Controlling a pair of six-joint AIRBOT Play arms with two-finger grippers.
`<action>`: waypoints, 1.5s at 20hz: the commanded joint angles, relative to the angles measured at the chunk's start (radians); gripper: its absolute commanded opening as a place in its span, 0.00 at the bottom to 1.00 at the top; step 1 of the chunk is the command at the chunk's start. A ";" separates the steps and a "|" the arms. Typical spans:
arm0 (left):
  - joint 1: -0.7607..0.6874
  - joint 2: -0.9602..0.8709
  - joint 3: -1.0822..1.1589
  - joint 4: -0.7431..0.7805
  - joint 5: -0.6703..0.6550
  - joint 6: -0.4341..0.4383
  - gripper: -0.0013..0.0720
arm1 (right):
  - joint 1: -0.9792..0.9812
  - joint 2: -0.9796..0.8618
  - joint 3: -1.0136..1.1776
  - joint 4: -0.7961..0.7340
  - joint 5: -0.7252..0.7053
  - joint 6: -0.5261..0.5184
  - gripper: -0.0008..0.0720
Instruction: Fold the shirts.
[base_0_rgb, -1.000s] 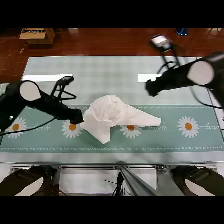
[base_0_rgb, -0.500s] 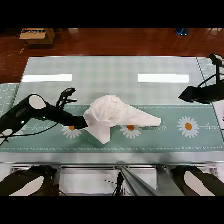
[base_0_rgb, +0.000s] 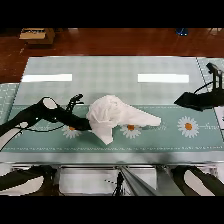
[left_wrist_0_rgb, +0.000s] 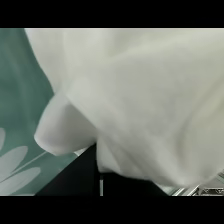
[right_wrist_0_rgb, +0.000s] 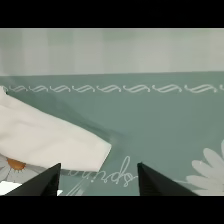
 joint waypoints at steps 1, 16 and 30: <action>-0.002 0.001 0.001 -0.001 -0.026 0.004 0.05 | -0.002 0.001 -0.144 0.118 -0.071 -0.009 0.76; -0.002 0.018 0.003 -0.045 -0.066 0.004 0.05 | 0.233 -0.063 -0.433 0.307 -0.460 0.035 0.74; 0.084 0.257 0.466 -0.060 -0.279 0.004 0.05 | 0.153 0.211 -0.166 0.208 -0.476 -0.025 0.06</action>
